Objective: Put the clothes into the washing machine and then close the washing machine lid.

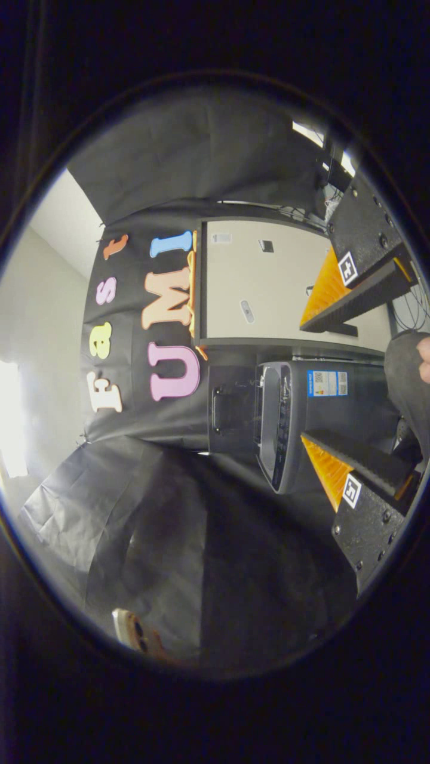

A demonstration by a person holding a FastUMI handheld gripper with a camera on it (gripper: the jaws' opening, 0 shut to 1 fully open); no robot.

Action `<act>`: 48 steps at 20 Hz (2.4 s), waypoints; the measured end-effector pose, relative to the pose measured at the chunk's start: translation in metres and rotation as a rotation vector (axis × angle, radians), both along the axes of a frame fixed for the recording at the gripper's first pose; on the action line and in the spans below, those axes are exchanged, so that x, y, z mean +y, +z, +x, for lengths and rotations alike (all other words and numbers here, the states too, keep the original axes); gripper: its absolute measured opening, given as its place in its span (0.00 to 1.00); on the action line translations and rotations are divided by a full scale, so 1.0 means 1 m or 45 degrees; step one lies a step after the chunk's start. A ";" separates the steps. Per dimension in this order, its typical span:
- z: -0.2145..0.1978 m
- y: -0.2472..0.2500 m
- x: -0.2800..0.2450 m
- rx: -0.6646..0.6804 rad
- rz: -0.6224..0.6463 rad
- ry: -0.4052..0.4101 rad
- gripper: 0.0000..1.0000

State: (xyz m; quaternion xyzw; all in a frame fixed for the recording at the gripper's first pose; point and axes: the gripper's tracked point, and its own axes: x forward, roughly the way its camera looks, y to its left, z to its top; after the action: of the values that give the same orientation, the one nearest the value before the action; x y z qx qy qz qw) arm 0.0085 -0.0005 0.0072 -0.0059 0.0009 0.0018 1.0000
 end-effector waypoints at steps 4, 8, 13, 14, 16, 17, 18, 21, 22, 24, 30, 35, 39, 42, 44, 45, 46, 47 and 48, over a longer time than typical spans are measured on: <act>0.012 0.003 -0.005 0.004 -0.051 -0.001 0.98; 0.030 0.006 -0.013 0.020 -0.040 -0.017 0.98; 0.058 0.004 -0.026 0.050 -0.058 -0.041 0.98; 0.063 0.004 -0.027 0.055 -0.054 -0.044 0.98; 0.077 0.005 -0.030 0.067 -0.052 -0.044 0.98; 0.085 0.007 -0.032 0.069 -0.054 -0.044 0.98; 0.093 0.008 -0.034 0.073 -0.059 -0.044 0.98; 0.118 0.008 -0.039 0.093 -0.069 -0.042 0.98; 0.125 0.007 -0.040 0.101 -0.076 -0.041 0.98; 0.137 0.007 -0.046 0.115 -0.086 -0.044 0.98; 0.164 0.027 -0.061 0.098 -0.102 -0.052 0.98; 0.191 0.067 -0.085 0.042 -0.116 -0.094 0.98; 0.219 0.107 -0.103 0.007 -0.114 -0.092 0.98; 0.245 0.141 -0.118 -0.007 -0.121 -0.075 0.98; 0.264 0.155 -0.133 0.017 -0.165 -0.095 0.98; 0.273 0.161 -0.143 0.036 -0.189 -0.112 0.98; 0.281 0.163 -0.148 0.052 -0.198 -0.119 0.98; 0.290 0.167 -0.153 0.067 -0.201 -0.125 0.98; 0.299 0.171 -0.159 0.079 -0.203 -0.134 0.98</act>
State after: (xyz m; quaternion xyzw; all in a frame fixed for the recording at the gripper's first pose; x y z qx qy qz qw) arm 0.3074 -0.1591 0.1780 -0.0853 0.0323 -0.0506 0.9945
